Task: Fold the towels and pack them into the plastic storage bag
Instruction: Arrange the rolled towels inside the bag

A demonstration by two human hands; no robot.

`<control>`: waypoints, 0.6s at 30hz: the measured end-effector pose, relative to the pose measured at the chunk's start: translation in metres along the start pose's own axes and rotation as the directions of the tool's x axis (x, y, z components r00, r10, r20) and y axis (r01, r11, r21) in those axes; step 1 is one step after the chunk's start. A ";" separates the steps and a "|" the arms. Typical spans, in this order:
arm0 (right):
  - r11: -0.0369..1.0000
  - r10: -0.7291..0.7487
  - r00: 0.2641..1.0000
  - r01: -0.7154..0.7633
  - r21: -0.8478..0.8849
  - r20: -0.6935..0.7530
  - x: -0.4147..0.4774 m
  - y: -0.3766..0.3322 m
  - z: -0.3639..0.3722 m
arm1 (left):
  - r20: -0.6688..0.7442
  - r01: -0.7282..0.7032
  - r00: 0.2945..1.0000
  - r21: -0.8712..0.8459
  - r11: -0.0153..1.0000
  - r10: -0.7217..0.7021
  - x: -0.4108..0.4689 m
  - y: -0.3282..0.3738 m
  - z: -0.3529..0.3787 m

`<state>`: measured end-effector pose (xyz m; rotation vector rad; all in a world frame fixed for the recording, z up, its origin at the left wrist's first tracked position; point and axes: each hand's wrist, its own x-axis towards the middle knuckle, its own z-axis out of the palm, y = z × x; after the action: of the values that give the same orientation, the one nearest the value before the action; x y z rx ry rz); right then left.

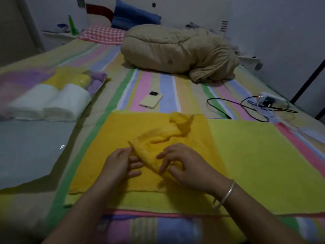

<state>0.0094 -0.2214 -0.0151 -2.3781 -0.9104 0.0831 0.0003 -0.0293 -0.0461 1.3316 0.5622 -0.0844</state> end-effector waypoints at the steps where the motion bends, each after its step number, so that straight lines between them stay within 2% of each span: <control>1: 1.000 0.015 0.999 -0.015 -0.005 -0.035 0.008 0.008 -0.002 | -0.008 -0.001 1.000 0.047 0.999 0.001 0.005 0.001 0.000; 3: 0.995 0.064 0.990 -0.073 -0.069 -0.126 0.026 0.033 -0.006 | -0.036 -0.007 0.999 0.164 0.986 0.013 0.016 0.004 -0.001; 6: 0.923 0.131 0.959 -0.211 -0.322 -0.252 0.049 0.082 -0.011 | -0.076 -0.023 0.995 0.397 0.918 0.058 0.028 0.013 -0.001; 9: 0.788 0.234 0.928 -0.355 -0.502 -0.290 0.069 0.117 -0.019 | -0.086 -0.091 0.974 0.703 0.705 0.212 0.043 0.017 -0.003; 11: 0.782 0.265 0.897 -0.414 -0.466 -0.353 0.081 0.129 -0.024 | -0.043 -0.116 0.971 0.778 0.618 0.236 0.052 0.020 -0.006; 12: 0.804 0.298 0.875 -0.446 -0.393 -0.382 0.086 0.133 -0.027 | -0.020 -0.122 0.972 0.803 0.584 0.232 0.056 0.022 -0.008; 15: 0.846 0.478 0.787 -0.532 -0.036 -0.389 0.104 0.133 -0.036 | 0.030 -0.173 0.961 0.841 0.513 0.275 0.064 0.019 -0.011; 16: 0.841 0.505 0.773 -0.541 0.017 -0.383 0.109 0.134 -0.038 | 0.035 -0.192 0.952 0.842 0.504 0.304 0.064 0.018 -0.012; 18: 0.814 0.517 0.773 -0.577 -0.069 -0.367 0.117 0.133 -0.043 | 0.035 -0.219 0.934 0.843 0.491 0.357 0.062 0.014 -0.016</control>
<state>0.1886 -0.2487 -0.0348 -2.6445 -0.0373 -0.1799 0.0535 0.0046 -0.0623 2.4088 0.4038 0.0360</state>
